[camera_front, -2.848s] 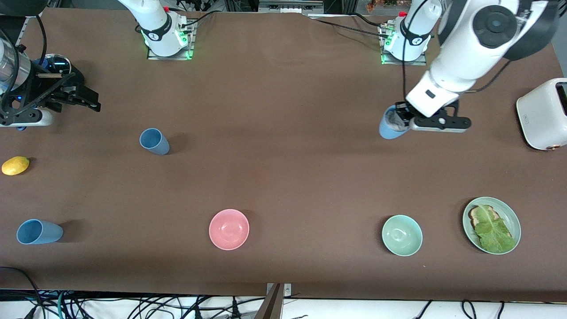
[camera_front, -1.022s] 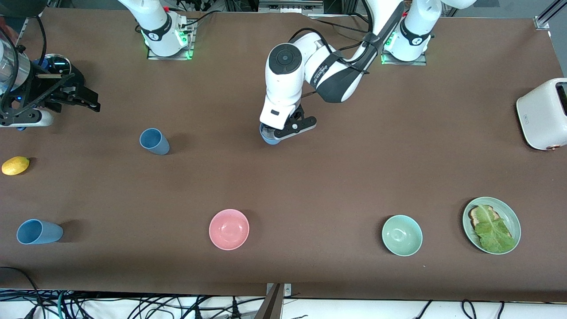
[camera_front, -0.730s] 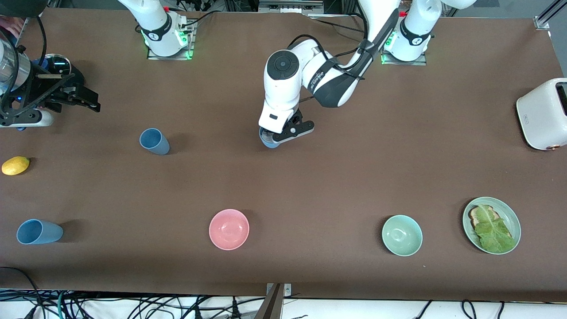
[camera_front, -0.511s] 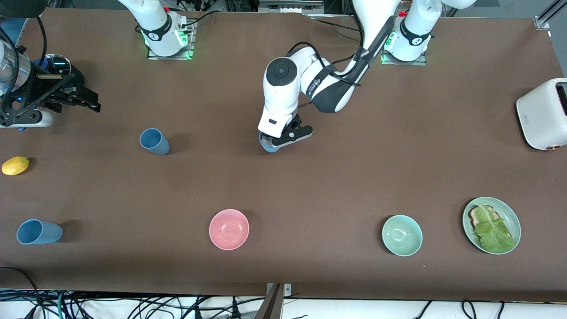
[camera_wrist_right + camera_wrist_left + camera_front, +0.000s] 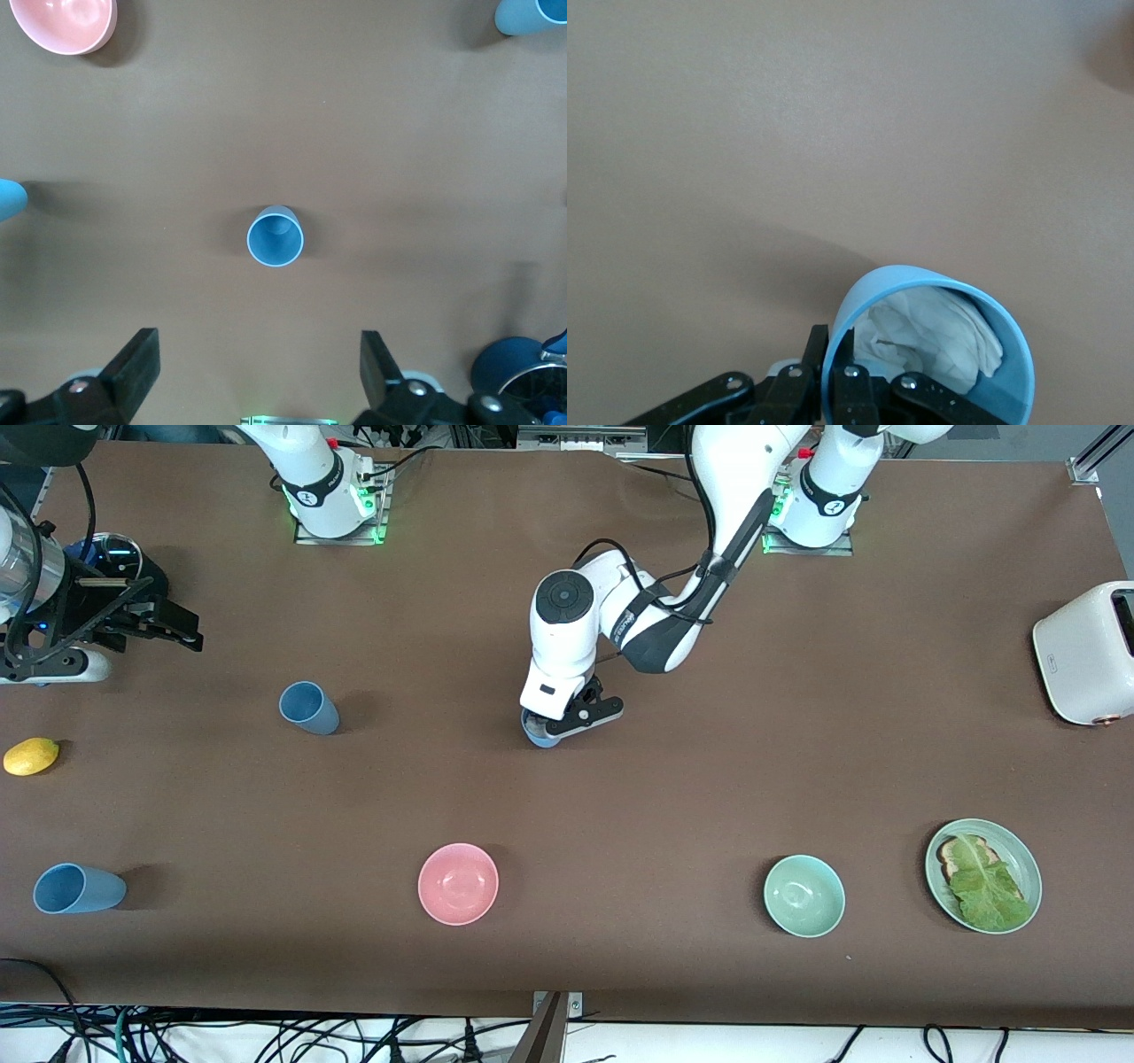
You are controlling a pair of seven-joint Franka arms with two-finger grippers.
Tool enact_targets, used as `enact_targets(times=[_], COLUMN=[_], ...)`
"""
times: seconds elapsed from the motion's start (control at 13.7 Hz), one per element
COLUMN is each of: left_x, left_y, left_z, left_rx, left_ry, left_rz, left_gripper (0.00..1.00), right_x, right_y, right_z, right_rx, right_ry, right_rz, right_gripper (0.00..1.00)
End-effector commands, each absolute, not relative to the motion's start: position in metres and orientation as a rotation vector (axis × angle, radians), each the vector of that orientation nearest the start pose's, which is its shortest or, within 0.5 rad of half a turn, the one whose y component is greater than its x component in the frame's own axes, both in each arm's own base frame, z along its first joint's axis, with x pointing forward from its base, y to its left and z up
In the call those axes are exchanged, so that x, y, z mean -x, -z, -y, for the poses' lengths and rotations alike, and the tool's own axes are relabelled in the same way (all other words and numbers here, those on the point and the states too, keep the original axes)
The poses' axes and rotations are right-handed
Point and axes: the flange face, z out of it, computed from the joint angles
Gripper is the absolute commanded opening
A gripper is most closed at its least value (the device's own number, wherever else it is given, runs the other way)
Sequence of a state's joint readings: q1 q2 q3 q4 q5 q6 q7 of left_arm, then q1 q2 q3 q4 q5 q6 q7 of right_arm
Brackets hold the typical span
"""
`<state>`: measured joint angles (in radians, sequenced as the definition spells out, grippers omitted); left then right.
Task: Stack blue cups with both arms
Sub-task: 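Lower the held cup onto the table with the left gripper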
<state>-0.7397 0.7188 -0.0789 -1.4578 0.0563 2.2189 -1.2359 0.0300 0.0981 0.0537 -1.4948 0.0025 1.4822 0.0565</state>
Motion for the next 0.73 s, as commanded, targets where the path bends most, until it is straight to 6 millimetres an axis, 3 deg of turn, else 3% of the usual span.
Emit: enact_targets(times=[0.0,0.37,0.44,0.58,0.66], left_x=[-0.51,-0.511,-0.511,-0.512,-0.512], left_y=[-0.262,-0.258,-0.258,-0.259,-0.262], left_z=[0.524,0.525,0.525,0.524,0.525], left_rx=[3.11,3.113,3.115,3.117,3.125], left_ry=[0.093,0.094,0.096,0.102,0.122], left_rz=[0.641,0.639,0.625,0.621,0.611], left_gripper=[0.0,0.0,0.17,1.0,1.0], right_x=[-0.572,-0.574,-0.575,-0.576,-0.577], right_y=[-0.595,-0.589,-0.584,-0.577,-0.576], right_z=[-0.046,-0.045,-0.045,-0.044,-0.044], right_rx=[3.118,3.119,3.119,3.119,3.119], right_ry=[-0.167,-0.184,-0.181,-0.181,-0.176], right_rz=[0.065,0.063,0.062,0.059,0.059], right_gripper=[1.0,1.0,1.0,1.0,1.0])
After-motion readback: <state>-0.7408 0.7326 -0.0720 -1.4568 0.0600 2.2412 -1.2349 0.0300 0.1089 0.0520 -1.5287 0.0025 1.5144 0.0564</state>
